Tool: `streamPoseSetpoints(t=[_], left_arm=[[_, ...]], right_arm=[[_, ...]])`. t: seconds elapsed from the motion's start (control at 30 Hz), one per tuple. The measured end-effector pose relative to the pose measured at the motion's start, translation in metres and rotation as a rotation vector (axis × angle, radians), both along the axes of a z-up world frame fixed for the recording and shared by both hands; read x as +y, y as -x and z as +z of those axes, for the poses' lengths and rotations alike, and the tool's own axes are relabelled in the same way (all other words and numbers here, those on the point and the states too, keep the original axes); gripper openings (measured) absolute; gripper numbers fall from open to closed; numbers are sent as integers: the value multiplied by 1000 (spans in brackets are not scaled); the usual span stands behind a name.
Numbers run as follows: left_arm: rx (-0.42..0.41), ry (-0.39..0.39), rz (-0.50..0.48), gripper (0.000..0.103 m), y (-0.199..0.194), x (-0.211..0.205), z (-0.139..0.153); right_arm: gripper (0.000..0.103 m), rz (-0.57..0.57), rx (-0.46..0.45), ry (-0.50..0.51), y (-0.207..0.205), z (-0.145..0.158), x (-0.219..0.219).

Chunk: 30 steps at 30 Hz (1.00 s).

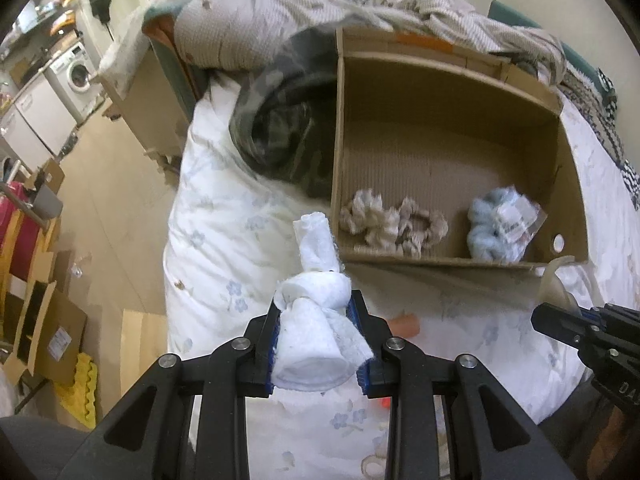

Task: Organize soft objects
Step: 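Carry the white cloth and clear cup into the box with both tools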

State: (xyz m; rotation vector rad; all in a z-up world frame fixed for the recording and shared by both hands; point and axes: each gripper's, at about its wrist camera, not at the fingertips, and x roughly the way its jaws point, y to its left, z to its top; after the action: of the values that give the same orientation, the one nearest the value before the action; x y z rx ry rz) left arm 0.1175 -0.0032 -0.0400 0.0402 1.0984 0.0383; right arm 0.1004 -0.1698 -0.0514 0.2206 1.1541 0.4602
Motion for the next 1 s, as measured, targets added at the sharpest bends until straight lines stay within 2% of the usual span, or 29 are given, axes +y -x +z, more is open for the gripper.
streamPoseSetpoints(t=[0.33,0.63,0.83,1.0], left_arm=[[-108,-2,-23,26,-9,-10,38],[-149,-14,-56,26,-38,-20,58],[-176,-22,-77,26,-56,-31,64],[-184,-38,-107,26,-70,-46,58]], right_arm=[[12,-70,-80,-83,-11,39,-25],[12,-102,-134,-88,-36,63,-44],[12,-124,-165,-75,-54,67,-56],[12,-194,-124,-85,-60,45,-69]])
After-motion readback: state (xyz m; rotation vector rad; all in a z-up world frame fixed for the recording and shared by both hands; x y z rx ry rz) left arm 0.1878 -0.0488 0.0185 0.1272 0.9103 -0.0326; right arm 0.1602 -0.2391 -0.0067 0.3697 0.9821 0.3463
